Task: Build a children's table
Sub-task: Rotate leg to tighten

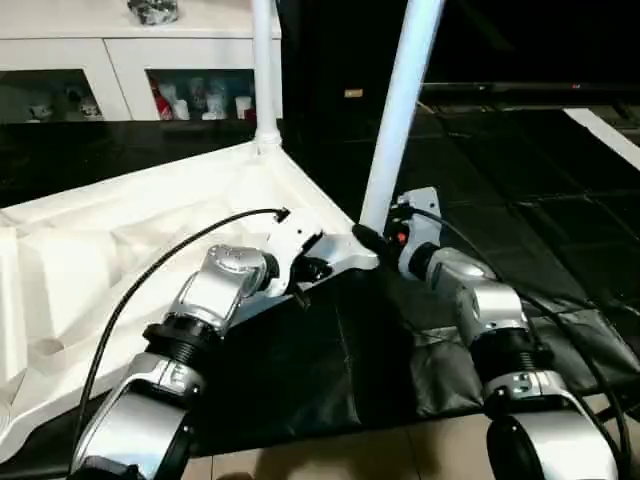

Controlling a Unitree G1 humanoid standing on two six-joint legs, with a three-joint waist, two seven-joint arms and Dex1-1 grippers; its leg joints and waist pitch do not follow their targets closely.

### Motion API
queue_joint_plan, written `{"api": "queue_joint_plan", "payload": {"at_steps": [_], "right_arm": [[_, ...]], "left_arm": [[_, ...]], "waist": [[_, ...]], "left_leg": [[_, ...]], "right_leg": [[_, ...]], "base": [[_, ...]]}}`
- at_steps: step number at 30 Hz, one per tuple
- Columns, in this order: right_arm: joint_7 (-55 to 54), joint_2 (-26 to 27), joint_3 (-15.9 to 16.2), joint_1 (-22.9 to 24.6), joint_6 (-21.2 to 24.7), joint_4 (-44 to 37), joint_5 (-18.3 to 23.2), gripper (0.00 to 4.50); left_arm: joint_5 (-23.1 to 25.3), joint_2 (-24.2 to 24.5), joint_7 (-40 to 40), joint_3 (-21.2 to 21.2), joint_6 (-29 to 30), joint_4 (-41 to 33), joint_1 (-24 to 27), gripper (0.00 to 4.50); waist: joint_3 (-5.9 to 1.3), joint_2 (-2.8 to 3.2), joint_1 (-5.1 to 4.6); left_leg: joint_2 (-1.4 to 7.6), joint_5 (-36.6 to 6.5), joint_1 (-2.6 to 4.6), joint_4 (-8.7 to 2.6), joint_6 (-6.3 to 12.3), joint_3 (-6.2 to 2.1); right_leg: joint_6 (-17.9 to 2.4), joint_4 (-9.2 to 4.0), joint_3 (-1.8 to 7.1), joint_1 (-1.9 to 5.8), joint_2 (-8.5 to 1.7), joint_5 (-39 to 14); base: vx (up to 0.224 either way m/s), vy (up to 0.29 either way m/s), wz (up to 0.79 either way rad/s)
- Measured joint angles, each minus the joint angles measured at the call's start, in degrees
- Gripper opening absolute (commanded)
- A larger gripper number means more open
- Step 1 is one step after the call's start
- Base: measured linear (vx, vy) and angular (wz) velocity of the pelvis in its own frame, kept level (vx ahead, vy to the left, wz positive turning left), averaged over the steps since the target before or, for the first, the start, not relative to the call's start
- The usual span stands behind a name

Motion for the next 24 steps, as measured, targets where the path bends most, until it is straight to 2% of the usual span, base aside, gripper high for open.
{"api": "queue_joint_plan", "payload": {"at_steps": [5,9,13,16,20,24], "right_arm": [[3.3,-1.1,2.0,2.6,-2.6,-1.3,-1.1,3.47],[13.0,-5.4,3.6,7.6,-6.0,-3.4,0.3,3.92],[21.0,-8.9,4.5,9.4,-6.7,-4.3,1.7,4.21],[26.3,-11.8,4.6,10.0,-7.4,-5.6,2.2,4.38],[38.1,-17.6,7.6,10.4,-7.3,-8.6,3.8,4.45],[45.0,-18.9,9.5,10.4,-7.3,-8.8,4.5,4.45]], "left_arm": [[0.0,2.0,-3.1,-1.3,-1.1,-0.6,0.2,0.00],[-0.3,6.3,-10.0,-2.7,-8.4,-1.0,2.0,0.00],[-0.8,9.3,-15.5,-3.2,-11.8,-1.0,2.3,0.00],[-1.6,10.9,-20.3,-4.1,-14.3,-1.1,3.0,0.00],[-1.9,13.7,-27.4,-6.2,-19.0,-1.1,3.0,0.00],[-2.3,15.0,-32.8,-7.5,-21.2,-1.1,3.0,0.00]], "waist": [[0.02,0.03,-0.04],[0.02,0.04,0.42],[0.09,0.13,0.73],[0.13,0.19,1.62],[0.13,0.19,3.11],[0.13,0.19,3.66]], "left_leg": [[0.01,0.0,0.03,-0.06,-0.01,0.01],[0.01,0.0,0.04,-0.07,0.00,-0.01],[0.01,0.0,0.01,-0.04,0.00,-0.01],[0.01,0.0,-0.03,-0.03,0.01,0.01],[0.03,0.0,-0.04,0.00,0.02,0.01],[0.03,0.0,-0.05,0.07,0.02,0.03]], "right_leg": [[0.0,0.01,0.00,0.00,0.01,0.0],[0.1,-0.02,-0.01,-0.06,0.00,0.0],[0.0,0.02,-0.02,-0.12,0.00,0.0],[0.0,0.00,-0.03,-0.12,-0.04,0.0],[0.0,0.01,-0.05,-0.11,-0.04,0.0],[0.0,0.03,-0.06,-0.08,-0.07,0.0]], "base": [[0.000,0.000,0.00],[0.000,0.000,0.00],[0.000,0.000,0.00],[0.000,0.000,0.00],[0.000,0.000,0.00],[0.000,0.000,0.00]]}}
